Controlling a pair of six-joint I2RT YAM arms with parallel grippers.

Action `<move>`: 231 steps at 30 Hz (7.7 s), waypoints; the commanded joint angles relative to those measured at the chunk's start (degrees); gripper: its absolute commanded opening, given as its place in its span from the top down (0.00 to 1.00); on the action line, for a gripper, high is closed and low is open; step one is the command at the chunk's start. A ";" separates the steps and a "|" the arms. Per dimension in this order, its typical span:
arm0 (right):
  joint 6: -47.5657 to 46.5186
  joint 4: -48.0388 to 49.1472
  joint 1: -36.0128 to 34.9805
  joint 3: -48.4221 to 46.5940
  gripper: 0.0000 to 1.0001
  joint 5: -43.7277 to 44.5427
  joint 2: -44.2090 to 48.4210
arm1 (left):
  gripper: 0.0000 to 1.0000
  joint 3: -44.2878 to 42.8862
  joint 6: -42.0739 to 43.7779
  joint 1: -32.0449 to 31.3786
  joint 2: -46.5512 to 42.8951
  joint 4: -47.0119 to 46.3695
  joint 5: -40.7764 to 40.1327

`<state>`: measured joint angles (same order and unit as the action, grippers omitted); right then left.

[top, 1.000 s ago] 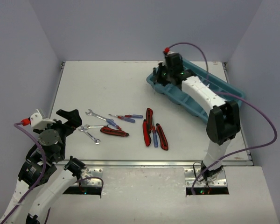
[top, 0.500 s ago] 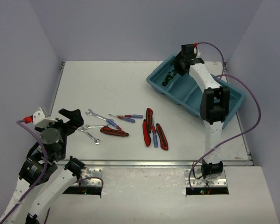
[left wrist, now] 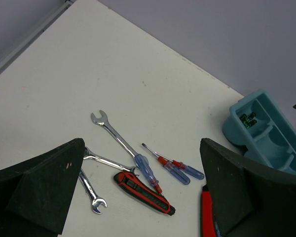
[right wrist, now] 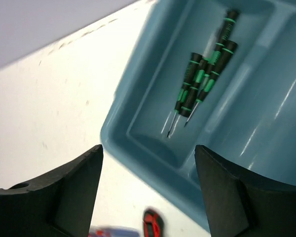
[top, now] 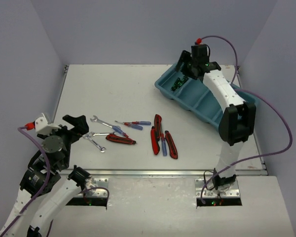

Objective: Sort the tools into containers

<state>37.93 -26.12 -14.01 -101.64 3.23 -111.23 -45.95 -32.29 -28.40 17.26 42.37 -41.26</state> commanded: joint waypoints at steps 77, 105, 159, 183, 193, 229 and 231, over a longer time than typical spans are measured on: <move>-9.81 -0.12 -26.86 52.91 0.83 8.94 11.69 | 0.00 1.00 4.78 0.42 7.71 -5.98 8.70; -10.77 -4.11 -26.70 50.58 1.00 12.42 25.27 | 0.00 0.87 4.60 0.45 6.65 -5.65 7.95; -14.42 -10.00 -8.63 12.73 0.42 2.81 15.00 | 0.00 0.73 4.32 0.45 6.34 -5.37 7.07; 1.96 7.22 -32.05 28.04 0.43 18.84 2.20 | 0.00 0.87 4.42 0.45 6.22 -5.54 7.59; 4.90 6.76 -31.22 24.44 0.55 20.77 -3.67 | 0.00 0.95 4.60 0.45 5.13 -5.81 8.04; 7.73 2.65 -31.17 23.12 0.56 22.35 -7.77 | 0.00 1.13 4.95 0.37 4.38 -6.24 8.56; 8.22 2.57 -31.17 23.55 0.55 22.39 -7.77 | 0.00 1.13 4.95 0.37 4.24 -6.16 8.51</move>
<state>43.59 -23.16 -45.45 -77.82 25.04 -117.06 -44.97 -28.29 -28.40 22.19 38.76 -33.21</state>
